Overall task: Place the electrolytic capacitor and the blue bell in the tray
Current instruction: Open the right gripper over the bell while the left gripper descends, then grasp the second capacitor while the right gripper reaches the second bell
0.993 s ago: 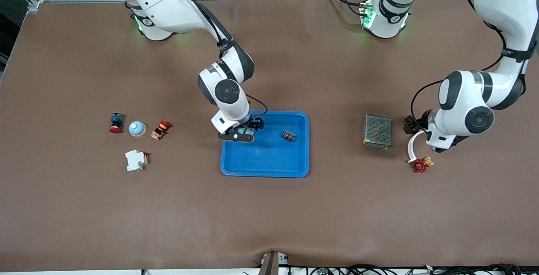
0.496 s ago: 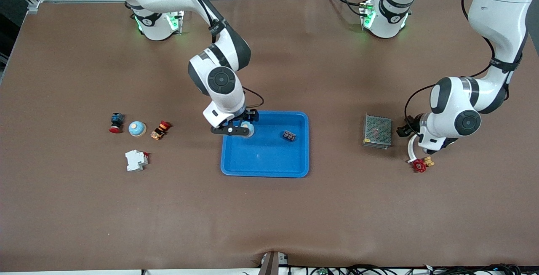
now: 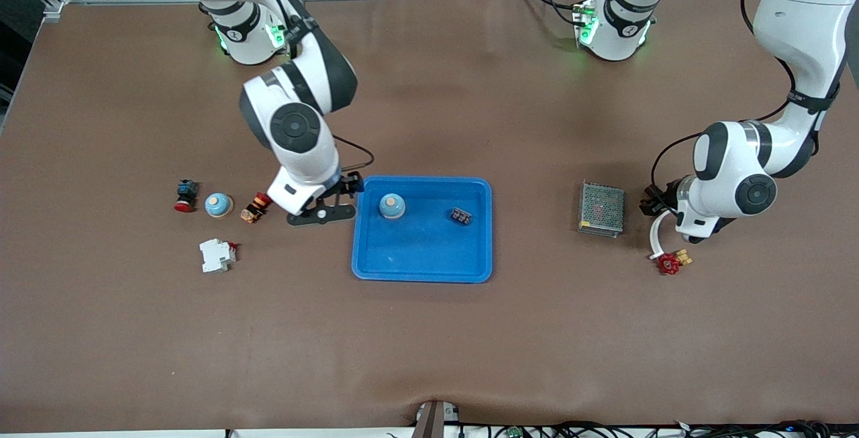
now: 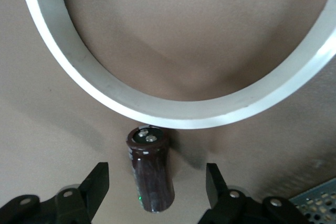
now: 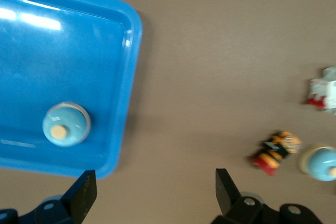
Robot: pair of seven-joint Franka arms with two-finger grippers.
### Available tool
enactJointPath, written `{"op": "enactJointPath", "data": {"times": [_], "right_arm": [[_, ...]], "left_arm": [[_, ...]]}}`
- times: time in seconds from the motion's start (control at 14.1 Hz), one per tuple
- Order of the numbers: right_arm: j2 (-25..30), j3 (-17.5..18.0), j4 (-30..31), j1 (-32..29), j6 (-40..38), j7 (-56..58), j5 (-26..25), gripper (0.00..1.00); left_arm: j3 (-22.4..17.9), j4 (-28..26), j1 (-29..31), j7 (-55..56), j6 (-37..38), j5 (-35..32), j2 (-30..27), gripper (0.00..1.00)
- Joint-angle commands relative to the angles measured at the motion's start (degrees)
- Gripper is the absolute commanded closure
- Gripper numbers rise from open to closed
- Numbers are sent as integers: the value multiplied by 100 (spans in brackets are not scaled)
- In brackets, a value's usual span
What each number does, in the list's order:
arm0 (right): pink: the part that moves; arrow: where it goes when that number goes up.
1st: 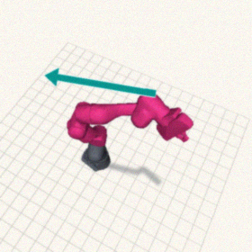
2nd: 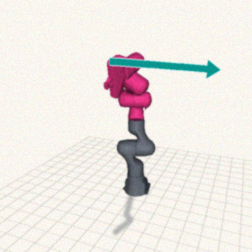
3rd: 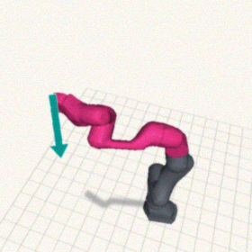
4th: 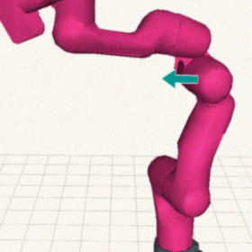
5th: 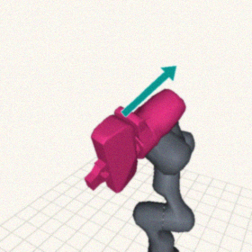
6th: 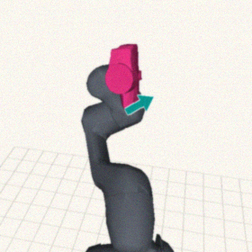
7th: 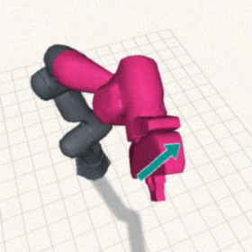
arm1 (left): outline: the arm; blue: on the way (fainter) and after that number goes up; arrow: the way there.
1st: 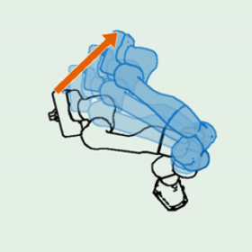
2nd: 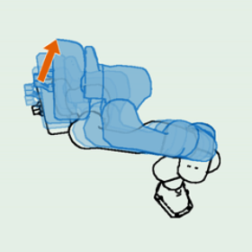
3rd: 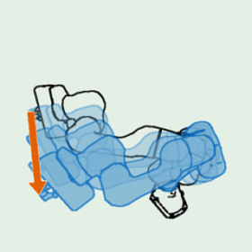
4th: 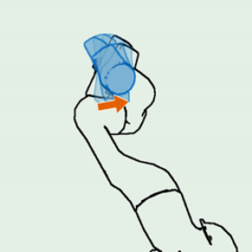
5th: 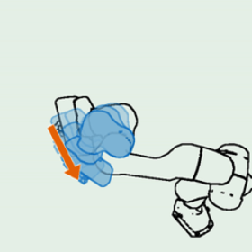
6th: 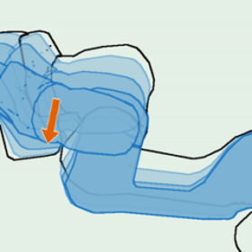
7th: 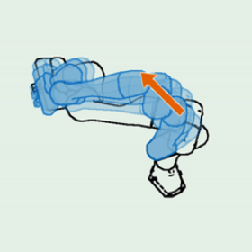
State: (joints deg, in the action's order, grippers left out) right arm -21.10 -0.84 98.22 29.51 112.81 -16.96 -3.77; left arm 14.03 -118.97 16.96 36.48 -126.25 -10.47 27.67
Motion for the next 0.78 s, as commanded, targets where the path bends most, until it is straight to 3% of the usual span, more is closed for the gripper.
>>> {"op": "enactJointPath", "data": {"times": [0.0,0.07,0.14,0.21,0.71], "right_arm": [[430,84,189,-470,-259,1235,-142,0],[483,84,198,-629,-320,1657,-142,0],[519,84,198,-778,-373,2087,-142,0],[554,84,207,-954,-382,2474,-142,0],[651,84,549,-1965,-207,4690,-133,0]], "left_arm": [[47,-65,70,-71,-93,-122,19,46],[47,-56,70,-71,-93,-122,36,64],[47,-47,70,-71,-93,-122,36,91],[56,-30,70,-54,-93,-122,19,100],[257,321,-9,78,47,-105,-209,100]]}}
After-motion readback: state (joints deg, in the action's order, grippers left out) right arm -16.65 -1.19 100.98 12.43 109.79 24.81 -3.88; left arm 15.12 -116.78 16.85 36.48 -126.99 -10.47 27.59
